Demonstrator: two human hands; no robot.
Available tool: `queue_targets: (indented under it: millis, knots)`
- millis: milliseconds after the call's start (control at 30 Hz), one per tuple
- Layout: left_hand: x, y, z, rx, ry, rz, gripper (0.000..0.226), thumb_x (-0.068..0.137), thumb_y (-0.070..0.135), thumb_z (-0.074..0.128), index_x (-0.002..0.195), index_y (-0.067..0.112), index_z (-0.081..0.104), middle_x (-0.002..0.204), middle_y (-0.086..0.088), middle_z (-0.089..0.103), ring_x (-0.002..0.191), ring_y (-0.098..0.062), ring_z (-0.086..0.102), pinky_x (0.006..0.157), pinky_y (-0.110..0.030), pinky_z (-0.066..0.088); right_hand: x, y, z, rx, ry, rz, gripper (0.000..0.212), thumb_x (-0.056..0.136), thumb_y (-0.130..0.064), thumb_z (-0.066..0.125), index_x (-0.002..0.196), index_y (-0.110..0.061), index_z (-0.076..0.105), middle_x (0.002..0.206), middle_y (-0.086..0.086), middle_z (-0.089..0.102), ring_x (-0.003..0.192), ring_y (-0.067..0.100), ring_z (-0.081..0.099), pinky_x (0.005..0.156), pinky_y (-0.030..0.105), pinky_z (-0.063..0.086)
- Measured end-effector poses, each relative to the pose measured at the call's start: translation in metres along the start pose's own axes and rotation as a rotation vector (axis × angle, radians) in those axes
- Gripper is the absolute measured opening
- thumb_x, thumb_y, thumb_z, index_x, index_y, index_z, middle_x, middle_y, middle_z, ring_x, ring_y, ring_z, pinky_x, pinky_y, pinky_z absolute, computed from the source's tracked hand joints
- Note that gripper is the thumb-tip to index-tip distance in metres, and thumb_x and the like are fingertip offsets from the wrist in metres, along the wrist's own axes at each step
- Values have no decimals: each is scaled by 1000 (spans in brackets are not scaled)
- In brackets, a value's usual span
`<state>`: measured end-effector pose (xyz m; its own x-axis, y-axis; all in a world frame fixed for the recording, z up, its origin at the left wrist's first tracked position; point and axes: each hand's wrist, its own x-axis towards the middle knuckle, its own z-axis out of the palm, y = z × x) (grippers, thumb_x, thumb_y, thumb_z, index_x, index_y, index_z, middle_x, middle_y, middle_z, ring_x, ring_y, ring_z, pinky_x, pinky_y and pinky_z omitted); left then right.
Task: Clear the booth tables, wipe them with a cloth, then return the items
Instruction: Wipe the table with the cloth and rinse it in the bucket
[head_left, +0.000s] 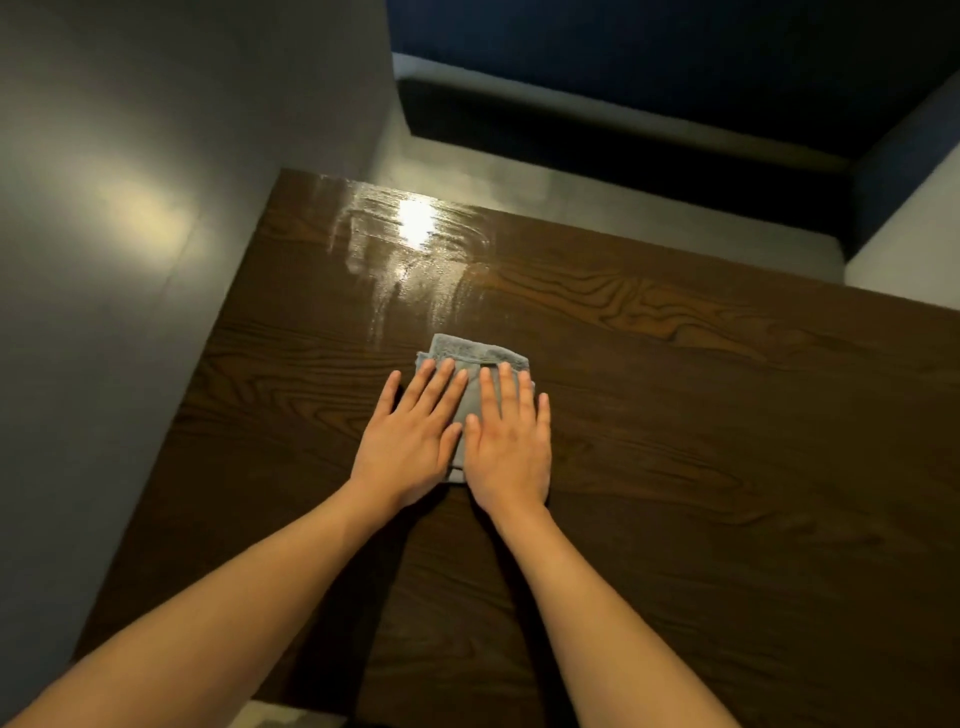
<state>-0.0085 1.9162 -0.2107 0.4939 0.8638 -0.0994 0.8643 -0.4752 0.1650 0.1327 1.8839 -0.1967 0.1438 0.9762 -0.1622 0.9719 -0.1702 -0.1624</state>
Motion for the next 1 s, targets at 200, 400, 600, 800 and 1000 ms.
queue_targets:
  millis: [200,400,600,800,1000]
  knots:
    - [13,-5,-2,-4,-20,-49,62,104,45,20,160,19,22,167,-3,18,155,-21,15,123,-50,14,14,2,0,4,13,-55,63,100,-41,20,158,-17,21,165,7,22,153,24,17,123,49,15]
    - [79,21,-9,4,-35,25,62,101,43,23,159,20,22,166,-3,23,154,-21,20,122,-48,9,53,43,-13,-5,73,42,63,100,-41,21,157,-17,27,163,7,27,151,26,24,121,51,18]
    - [149,40,-14,-14,-58,59,66,100,44,14,161,21,20,168,-2,16,156,-20,10,123,-46,0,112,78,-28,-31,99,98,62,100,-40,24,156,-17,29,162,8,29,151,27,23,121,52,17]
    - [197,11,-24,20,-52,49,69,98,45,4,162,21,12,169,-2,9,156,-19,3,126,-48,3,170,67,-33,-42,82,80,58,104,-36,33,158,-17,22,165,8,21,153,27,15,123,50,12]
    - [215,-48,-35,42,-34,-39,67,99,46,2,162,22,6,170,-1,3,156,-18,-2,126,-49,1,218,18,-34,-36,78,-22,58,106,-37,27,159,-18,16,167,8,16,154,26,10,124,49,10]
